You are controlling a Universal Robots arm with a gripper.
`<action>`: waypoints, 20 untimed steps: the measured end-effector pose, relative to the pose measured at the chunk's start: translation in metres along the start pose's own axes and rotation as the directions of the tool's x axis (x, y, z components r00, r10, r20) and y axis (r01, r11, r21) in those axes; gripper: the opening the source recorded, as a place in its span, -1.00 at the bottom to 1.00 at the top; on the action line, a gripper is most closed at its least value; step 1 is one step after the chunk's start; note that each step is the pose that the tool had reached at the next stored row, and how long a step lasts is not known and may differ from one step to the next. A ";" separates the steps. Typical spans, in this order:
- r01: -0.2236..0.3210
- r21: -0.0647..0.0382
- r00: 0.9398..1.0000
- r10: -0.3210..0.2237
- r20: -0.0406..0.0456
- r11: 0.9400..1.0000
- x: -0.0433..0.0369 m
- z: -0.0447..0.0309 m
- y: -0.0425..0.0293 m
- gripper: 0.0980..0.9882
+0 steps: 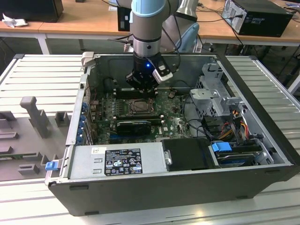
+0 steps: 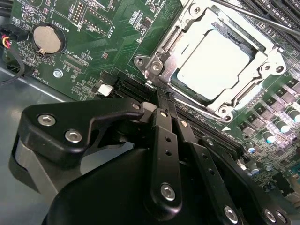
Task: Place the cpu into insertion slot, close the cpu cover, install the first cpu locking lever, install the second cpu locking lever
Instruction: 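Install the first cpu locking lever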
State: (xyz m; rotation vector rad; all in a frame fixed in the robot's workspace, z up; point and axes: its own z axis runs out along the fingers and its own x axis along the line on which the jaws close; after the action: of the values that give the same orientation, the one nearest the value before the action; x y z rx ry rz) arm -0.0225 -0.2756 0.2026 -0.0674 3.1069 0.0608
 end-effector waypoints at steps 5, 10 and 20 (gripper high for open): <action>0.001 0.002 1.000 -0.001 0.000 1.000 0.0000 0.0007 -0.0001 -0.98; 0.002 0.016 1.000 -0.002 -0.001 1.000 -0.0003 -0.0057 0.0002 -0.98; 0.002 0.036 1.000 -0.002 -0.002 0.999 0.0000 0.0024 -0.0002 -0.98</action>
State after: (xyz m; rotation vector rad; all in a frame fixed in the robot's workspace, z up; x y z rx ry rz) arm -0.0224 -0.2757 0.2002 -0.0700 3.1083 0.0054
